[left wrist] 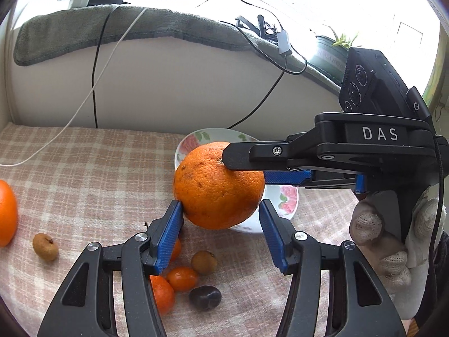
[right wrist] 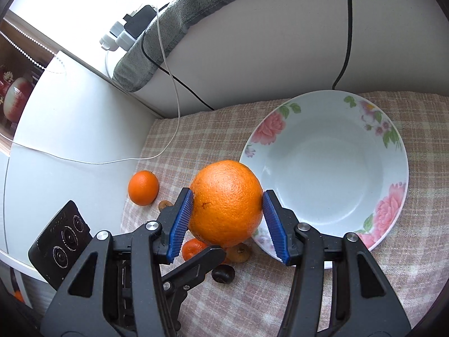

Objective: Organize fruits

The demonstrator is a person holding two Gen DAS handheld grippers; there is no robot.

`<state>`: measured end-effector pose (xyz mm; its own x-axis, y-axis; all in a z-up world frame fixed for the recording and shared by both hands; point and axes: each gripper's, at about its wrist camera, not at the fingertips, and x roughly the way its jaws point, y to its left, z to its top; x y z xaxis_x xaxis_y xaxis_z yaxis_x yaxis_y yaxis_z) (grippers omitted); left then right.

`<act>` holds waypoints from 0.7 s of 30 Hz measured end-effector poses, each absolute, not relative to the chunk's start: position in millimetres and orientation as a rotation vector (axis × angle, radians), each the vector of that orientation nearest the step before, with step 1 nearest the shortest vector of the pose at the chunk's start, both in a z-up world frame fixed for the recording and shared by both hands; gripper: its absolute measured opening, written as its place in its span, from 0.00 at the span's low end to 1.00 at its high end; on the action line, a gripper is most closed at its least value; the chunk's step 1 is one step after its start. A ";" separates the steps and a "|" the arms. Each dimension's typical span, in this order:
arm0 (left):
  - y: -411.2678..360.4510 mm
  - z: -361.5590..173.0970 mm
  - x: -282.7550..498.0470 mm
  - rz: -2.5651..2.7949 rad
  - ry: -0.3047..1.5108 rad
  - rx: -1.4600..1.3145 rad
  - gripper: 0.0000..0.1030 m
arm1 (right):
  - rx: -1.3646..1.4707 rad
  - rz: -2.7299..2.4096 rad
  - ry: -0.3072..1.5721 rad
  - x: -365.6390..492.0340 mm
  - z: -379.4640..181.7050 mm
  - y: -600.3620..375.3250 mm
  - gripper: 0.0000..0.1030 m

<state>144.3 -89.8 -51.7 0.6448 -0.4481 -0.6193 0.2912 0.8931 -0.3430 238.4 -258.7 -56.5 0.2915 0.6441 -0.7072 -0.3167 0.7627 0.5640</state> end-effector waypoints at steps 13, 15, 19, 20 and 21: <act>-116.2 -57.8 143.4 -0.462 0.796 -0.188 0.53 | 0.401 0.610 1.119 237.0 -65.4 -291.8 0.53; -119.0 -57.9 146.1 -0.466 0.801 -0.187 0.53 | 0.408 0.606 1.123 237.5 -66.6 -294.7 0.53; -121.0 -55.2 146.2 -0.467 0.789 -0.183 0.53 | 0.422 0.599 1.112 236.8 -65.5 -301.5 0.52; -120.3 -53.5 145.3 -0.466 0.784 -0.183 0.53 | 0.421 0.597 1.097 235.8 -62.5 -304.3 0.52; -119.4 -52.3 145.2 -0.465 0.779 -0.181 0.53 | 0.417 0.591 1.080 234.8 -58.5 -307.0 0.53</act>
<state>145.2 -119.4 -52.3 0.6169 -0.4675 -0.6331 0.3360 0.8839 -0.3253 234.8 -307.0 -58.5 0.3430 0.6334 -0.6937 -0.2433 0.7732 0.5857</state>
